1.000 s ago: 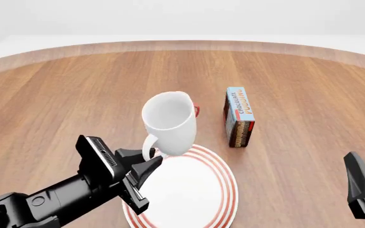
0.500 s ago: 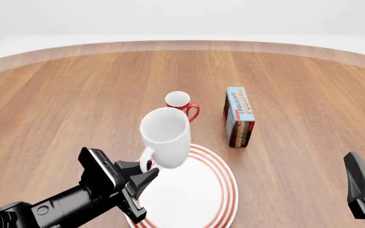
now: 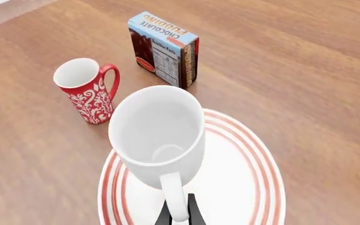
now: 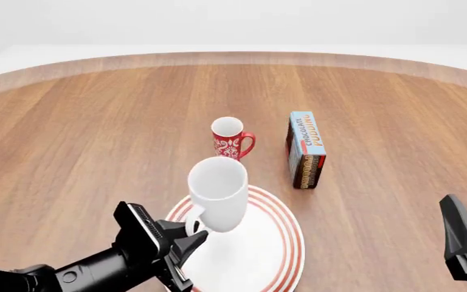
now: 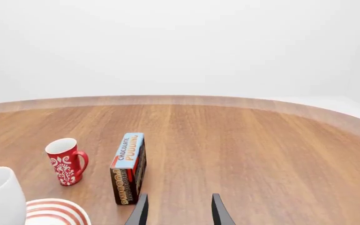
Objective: Pick up the white mug and put it on the plate, and put the chocolate pudding to the right of the plate.
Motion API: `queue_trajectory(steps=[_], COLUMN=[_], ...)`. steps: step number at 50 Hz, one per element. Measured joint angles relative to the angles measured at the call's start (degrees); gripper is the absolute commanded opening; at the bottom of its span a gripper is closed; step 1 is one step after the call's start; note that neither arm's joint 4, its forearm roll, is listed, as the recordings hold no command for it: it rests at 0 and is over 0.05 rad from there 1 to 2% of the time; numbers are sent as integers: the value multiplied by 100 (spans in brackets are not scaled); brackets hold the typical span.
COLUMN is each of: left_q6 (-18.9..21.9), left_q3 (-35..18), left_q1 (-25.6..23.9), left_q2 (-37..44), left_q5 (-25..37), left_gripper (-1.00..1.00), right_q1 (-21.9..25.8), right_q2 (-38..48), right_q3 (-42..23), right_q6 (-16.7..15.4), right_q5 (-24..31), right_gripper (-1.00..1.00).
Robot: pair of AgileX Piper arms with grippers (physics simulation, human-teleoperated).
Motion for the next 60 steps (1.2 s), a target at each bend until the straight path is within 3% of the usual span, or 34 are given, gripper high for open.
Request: queue_trajectory(steps=[56, 57, 60], left_q6=[-285, -291, -300], left_q3=[18, 17, 10], left_q1=[-155, -156, -161], left_q2=[713, 728, 767], left_q5=[-203, -209, -227], left_gripper=[-100, 100, 100], right_q1=[8, 8, 9], right_q2=[2, 2, 3], right_q3=[3, 4, 4], right_q6=[-5, -6, -6], right_q5=[-12, -13, -14], right_gripper=[100, 100, 100])
